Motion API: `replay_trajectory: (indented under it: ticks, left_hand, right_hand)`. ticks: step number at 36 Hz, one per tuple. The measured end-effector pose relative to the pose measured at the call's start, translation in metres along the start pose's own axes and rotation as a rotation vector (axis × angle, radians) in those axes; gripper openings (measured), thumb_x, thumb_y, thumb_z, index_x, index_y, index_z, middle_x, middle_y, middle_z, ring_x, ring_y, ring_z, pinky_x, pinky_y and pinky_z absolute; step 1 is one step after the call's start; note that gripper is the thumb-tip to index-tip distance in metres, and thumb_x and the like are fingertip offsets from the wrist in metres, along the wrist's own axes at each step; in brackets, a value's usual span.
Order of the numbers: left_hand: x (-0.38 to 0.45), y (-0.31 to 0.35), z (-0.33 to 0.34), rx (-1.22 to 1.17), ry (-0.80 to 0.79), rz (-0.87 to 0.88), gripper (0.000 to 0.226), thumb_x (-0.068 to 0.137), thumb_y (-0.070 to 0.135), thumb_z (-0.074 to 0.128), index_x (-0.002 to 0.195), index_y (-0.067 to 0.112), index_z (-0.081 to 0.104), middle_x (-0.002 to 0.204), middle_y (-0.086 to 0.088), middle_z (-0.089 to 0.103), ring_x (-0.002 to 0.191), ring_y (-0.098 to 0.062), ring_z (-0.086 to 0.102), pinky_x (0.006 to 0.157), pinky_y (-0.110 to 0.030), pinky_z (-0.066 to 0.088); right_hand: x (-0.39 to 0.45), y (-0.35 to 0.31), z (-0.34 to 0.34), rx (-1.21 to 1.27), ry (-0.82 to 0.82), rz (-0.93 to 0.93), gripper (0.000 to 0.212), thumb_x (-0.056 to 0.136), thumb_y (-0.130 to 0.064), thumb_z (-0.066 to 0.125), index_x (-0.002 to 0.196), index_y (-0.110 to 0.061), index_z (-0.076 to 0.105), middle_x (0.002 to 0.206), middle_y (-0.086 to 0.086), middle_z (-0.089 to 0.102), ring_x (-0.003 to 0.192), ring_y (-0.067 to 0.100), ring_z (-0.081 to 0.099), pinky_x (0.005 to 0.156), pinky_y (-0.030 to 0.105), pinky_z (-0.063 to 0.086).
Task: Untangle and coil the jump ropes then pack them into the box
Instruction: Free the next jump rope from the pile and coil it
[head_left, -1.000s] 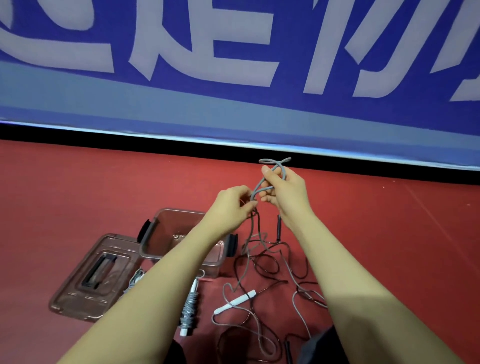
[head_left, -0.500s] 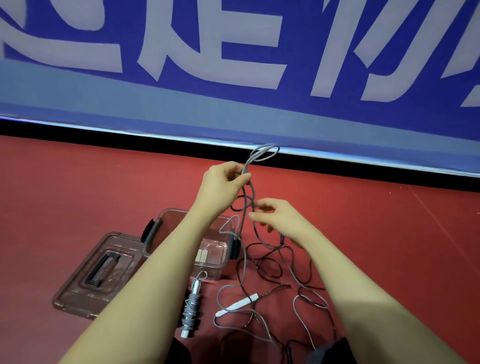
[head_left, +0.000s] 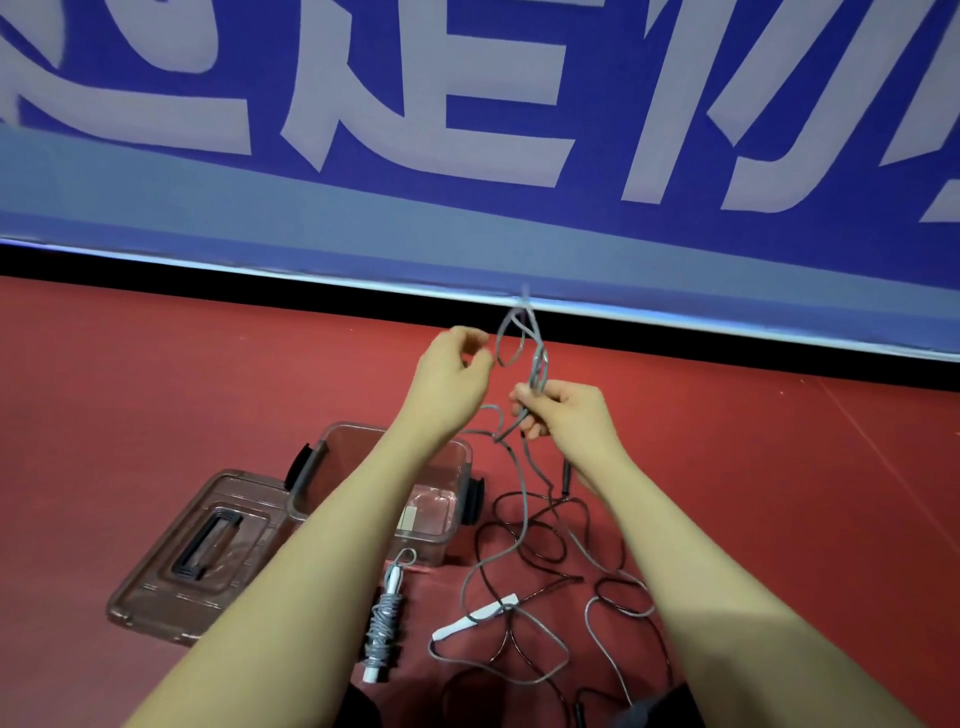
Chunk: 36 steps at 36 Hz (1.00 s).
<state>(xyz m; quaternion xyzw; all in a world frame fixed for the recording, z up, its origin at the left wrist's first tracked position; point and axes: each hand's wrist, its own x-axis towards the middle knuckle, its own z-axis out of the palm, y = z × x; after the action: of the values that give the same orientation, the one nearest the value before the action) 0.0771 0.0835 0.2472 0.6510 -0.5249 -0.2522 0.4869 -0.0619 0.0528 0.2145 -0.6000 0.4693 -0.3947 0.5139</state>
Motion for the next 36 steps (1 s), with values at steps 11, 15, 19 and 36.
replay_trajectory:
  ticks: [11,15,19,36]
  left_hand:
    - [-0.019,-0.019,0.019,0.188,-0.407,0.096,0.023,0.086,0.024,0.067,0.107,0.014,0.067,0.094,0.0,0.048,0.075,-0.005,0.048,0.075,-0.021,0.037]
    - [-0.016,-0.016,0.025,0.206,-0.257,0.141,0.02,0.087,0.02,0.065,0.082,0.001,0.067,0.08,-0.01,0.05,0.071,-0.021,0.049,0.067,-0.03,0.037]
    - [-0.01,-0.017,0.023,0.22,-0.158,0.117,0.021,0.088,0.021,0.064,0.079,0.004,0.069,0.083,-0.016,0.061,0.077,-0.029,0.06,0.074,-0.038,0.046]
    - [0.002,0.014,0.0,0.083,0.01,0.175,0.019,0.091,0.02,0.06,0.079,0.007,0.066,0.081,-0.01,0.065,0.074,-0.024,0.064,0.073,-0.039,0.052]
  right_hand:
    - [0.0,-0.023,-0.006,0.38,0.083,0.017,0.017,0.093,-0.01,0.057,0.08,-0.003,0.064,0.07,0.008,0.062,0.05,0.007,0.053,0.051,0.016,0.047]
    - [0.001,-0.027,-0.008,0.474,0.072,-0.008,0.015,0.093,-0.009,0.057,0.082,0.0,0.064,0.072,0.008,0.063,0.05,0.008,0.052,0.052,0.017,0.046]
    - [0.005,-0.016,-0.012,0.268,0.036,-0.045,0.004,0.088,-0.009,0.063,0.086,-0.007,0.065,0.078,0.006,0.06,0.064,0.014,0.051,0.053,0.018,0.042]
    - [-0.005,0.007,0.001,-0.258,-0.092,0.006,0.042,0.083,-0.014,0.071,0.115,-0.012,0.046,0.105,0.01,0.055,0.06,0.012,0.052,0.047,0.015,0.042]
